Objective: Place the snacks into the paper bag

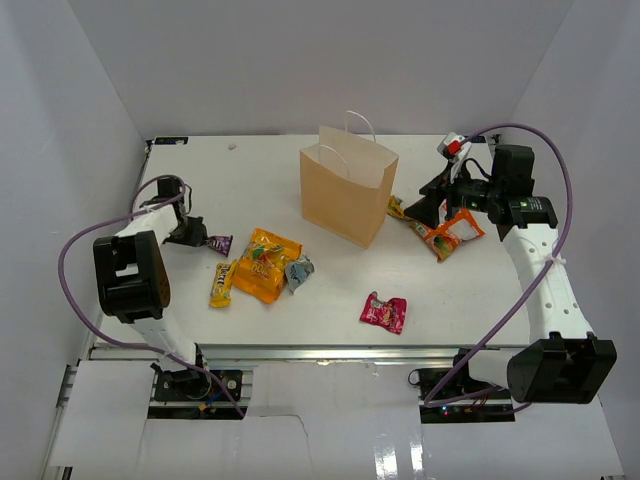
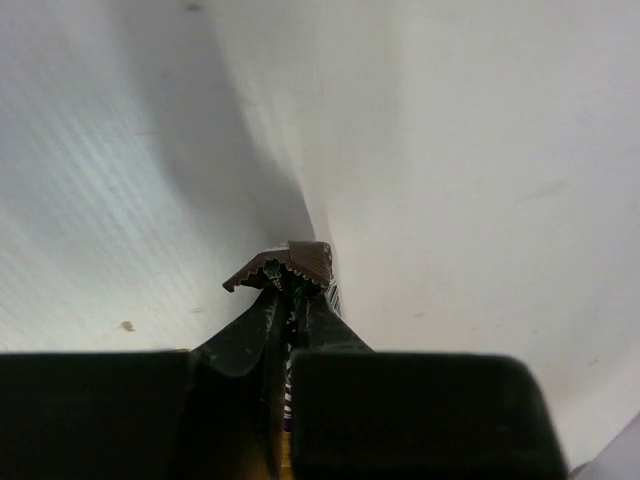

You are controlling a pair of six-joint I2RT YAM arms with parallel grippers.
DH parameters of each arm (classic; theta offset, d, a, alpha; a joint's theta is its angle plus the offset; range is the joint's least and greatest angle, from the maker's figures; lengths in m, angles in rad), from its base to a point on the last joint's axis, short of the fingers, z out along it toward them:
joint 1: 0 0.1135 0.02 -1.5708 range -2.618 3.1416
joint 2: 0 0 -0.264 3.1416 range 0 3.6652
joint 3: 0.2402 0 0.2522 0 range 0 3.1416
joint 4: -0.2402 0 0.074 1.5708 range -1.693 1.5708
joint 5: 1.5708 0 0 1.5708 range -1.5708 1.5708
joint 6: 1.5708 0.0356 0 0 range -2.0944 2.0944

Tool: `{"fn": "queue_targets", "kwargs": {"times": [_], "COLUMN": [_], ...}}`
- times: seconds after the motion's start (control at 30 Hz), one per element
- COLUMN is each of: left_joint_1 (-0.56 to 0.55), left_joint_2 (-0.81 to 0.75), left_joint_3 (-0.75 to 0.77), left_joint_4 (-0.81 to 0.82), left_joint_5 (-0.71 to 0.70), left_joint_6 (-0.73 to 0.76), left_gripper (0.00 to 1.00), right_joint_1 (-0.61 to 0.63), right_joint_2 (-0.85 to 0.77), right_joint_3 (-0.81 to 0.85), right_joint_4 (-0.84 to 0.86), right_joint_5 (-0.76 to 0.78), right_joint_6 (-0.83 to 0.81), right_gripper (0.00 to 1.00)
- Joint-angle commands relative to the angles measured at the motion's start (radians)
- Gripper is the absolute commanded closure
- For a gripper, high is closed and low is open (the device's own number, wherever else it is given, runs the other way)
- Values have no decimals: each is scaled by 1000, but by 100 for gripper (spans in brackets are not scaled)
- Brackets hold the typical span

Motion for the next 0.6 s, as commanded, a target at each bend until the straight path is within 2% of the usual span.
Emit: {"fn": "queue_targets", "kwargs": {"times": [0.0,0.03,0.13,0.27,0.3,0.43,0.57], "left_joint_1": [2,4,4,-51,-74,-220,-353], "left_joint_2": [-54,-81,-164,-247,-250,-192,-80], "left_joint_3": [111,128,162,187,207,383,642], "left_joint_4": [26,29,87,257,315,367,374], "left_joint_5": [37,74,189,413,434,465,456], "left_joint_6": [121,161,209,189,189,192,198], "left_gripper": [90,95,98,98,99,99,98], "right_joint_1": [-5,-8,-9,-9,-11,-11,-11], "right_joint_2": [-31,-37,-51,-56,-57,-59,-68], "right_joint_3": [-13,-18,-35,-56,-63,-93,-121], "right_joint_4": [-39,-44,-64,-108,-117,-134,-133], "right_joint_5": [-20,-17,-6,-6,-10,-14,-17], "right_joint_6": [-65,-80,-107,-180,-189,-215,-217], "right_gripper": [21,21,21,21,21,21,21]}}
